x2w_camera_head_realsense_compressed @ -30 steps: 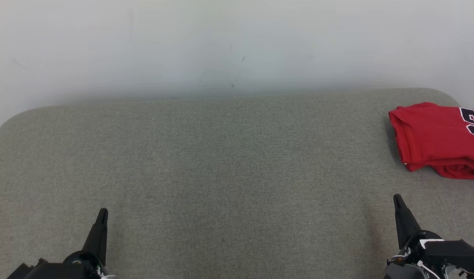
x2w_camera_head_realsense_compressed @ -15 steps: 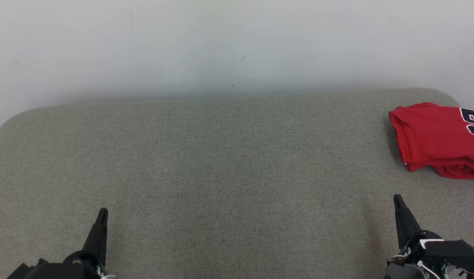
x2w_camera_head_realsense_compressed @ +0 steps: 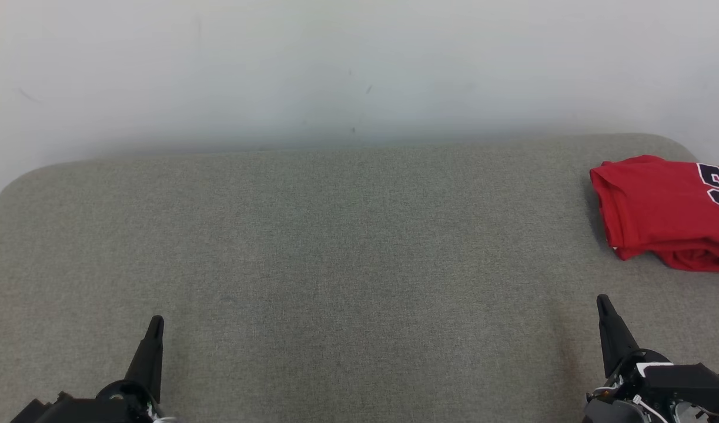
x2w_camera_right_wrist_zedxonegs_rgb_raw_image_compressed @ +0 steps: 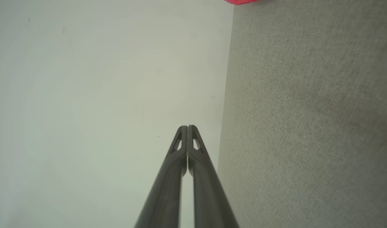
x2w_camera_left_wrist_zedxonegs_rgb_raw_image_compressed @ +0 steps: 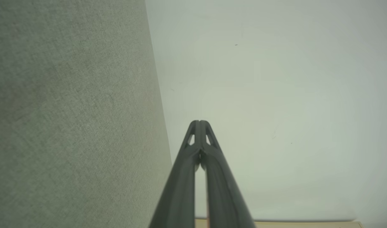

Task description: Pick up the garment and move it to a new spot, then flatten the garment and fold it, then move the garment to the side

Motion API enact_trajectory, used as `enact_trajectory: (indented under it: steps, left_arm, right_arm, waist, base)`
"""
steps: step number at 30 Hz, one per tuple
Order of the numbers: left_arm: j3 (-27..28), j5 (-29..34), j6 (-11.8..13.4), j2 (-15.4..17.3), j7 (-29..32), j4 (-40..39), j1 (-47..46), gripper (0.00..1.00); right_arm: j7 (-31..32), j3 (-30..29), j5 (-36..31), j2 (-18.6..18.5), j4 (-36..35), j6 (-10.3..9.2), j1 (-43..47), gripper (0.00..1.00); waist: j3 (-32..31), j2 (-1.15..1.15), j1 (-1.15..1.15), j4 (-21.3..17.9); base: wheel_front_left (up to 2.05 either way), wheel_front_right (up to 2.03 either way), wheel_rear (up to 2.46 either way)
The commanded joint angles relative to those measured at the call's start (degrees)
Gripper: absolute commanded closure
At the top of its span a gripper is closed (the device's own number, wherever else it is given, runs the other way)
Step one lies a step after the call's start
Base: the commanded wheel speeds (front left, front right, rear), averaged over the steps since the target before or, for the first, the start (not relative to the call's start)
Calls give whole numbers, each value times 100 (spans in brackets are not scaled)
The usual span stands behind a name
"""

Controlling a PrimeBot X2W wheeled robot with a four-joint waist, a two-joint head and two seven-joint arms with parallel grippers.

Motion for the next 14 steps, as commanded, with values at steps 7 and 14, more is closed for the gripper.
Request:
enact_trajectory:
  steps: [7, 14]
  left_arm:
    - [15, -25, -10, -3, 18, -21, -62, 100]
    - [15, -25, -10, -3, 18, -21, -62, 100]
  right_arm:
    - [16, -8, 9, 11, -12, -12, -36, 100]
    - [16, -8, 9, 11, -12, -12, -36, 100]
  waist:
    - [0, 0, 0, 0]
    - [0, 0, 0, 0]
  base:
    - [0, 0, 0]
    - [0, 0, 0]
